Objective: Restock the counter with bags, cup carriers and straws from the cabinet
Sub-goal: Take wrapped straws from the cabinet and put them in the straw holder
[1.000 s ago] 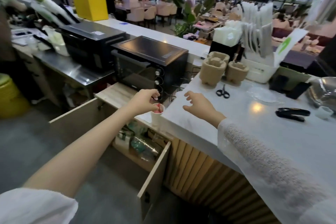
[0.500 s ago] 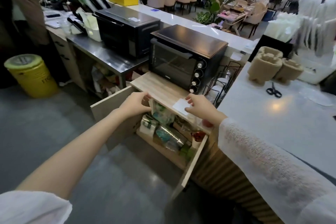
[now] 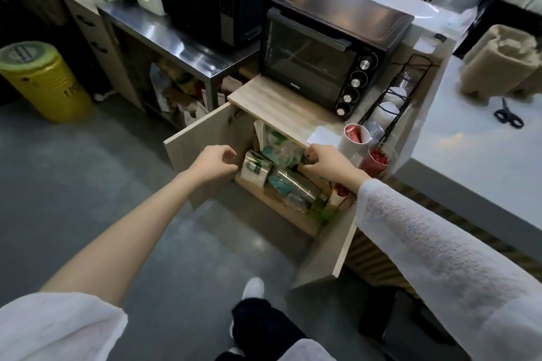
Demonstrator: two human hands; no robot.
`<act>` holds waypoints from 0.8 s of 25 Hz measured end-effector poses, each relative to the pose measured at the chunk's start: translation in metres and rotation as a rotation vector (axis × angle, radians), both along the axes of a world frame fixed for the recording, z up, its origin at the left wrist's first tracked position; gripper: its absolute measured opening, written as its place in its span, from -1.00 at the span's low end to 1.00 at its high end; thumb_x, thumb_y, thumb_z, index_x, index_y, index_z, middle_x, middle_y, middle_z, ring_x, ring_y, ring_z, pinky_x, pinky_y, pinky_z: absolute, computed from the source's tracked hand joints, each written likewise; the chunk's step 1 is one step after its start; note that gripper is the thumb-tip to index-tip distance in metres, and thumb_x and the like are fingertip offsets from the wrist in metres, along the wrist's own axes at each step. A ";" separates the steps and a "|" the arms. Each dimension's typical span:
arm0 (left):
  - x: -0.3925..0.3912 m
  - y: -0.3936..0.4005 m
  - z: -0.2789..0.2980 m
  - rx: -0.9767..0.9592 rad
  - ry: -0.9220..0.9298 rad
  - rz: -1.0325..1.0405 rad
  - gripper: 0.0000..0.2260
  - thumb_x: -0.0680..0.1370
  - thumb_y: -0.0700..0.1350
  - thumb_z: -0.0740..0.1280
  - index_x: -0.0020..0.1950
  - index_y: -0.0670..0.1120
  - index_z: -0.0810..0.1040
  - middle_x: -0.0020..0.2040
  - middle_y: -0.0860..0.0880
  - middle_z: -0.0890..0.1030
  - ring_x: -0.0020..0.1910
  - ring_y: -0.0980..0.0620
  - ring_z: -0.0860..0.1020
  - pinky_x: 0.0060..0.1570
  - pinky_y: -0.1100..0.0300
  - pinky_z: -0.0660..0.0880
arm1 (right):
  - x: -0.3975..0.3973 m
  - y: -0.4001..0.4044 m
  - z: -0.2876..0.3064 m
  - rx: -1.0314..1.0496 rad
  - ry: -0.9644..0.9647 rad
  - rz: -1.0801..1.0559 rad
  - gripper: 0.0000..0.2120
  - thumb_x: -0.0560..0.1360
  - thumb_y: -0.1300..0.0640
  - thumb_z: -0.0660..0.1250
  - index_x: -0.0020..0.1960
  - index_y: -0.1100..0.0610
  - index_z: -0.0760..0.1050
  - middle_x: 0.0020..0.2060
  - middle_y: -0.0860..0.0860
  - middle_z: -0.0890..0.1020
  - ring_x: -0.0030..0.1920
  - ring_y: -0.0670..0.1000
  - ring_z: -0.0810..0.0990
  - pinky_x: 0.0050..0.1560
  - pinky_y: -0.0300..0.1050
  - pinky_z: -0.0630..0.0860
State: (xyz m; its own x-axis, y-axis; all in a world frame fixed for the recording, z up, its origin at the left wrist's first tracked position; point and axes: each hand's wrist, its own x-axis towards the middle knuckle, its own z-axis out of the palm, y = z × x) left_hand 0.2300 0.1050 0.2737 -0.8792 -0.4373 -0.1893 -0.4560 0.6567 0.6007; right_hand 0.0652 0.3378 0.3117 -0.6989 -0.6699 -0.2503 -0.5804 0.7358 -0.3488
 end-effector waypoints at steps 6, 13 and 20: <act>-0.060 -0.043 -0.031 0.018 -0.083 -0.016 -0.67 0.47 -0.11 0.41 0.23 -0.10 0.55 0.18 -0.09 0.59 0.12 -0.01 0.55 0.10 0.17 0.48 | -0.057 -0.050 -0.041 -0.001 -0.079 -0.017 -0.63 0.47 0.09 0.39 0.24 0.16 0.47 0.14 0.09 0.59 0.08 0.07 0.56 0.07 -0.07 0.53; -0.150 -0.092 -0.055 0.039 -0.164 -0.081 -0.64 0.47 -0.08 0.43 0.24 -0.09 0.53 0.19 -0.07 0.60 0.14 0.00 0.56 0.13 0.14 0.50 | -0.126 -0.106 -0.084 0.059 -0.168 -0.042 -0.62 0.45 0.08 0.40 0.22 0.16 0.47 0.15 0.08 0.59 0.10 0.08 0.57 -0.03 -0.14 0.49; -0.209 -0.114 -0.088 0.067 -0.159 -0.121 -0.63 0.45 -0.09 0.45 0.24 -0.11 0.54 0.20 -0.07 0.59 0.17 -0.01 0.55 0.11 0.18 0.47 | -0.165 -0.129 -0.116 0.077 -0.205 -0.093 -0.62 0.45 0.08 0.39 0.23 0.15 0.47 0.14 0.08 0.59 0.08 0.09 0.57 0.07 -0.02 0.56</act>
State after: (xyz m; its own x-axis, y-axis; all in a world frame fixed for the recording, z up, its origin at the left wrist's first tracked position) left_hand 0.0206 -0.0095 0.1855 -0.8813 -0.3117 -0.3552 -0.4687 0.6735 0.5717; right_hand -0.0999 0.2089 0.1953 -0.6860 -0.5783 -0.4415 -0.4316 0.8120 -0.3929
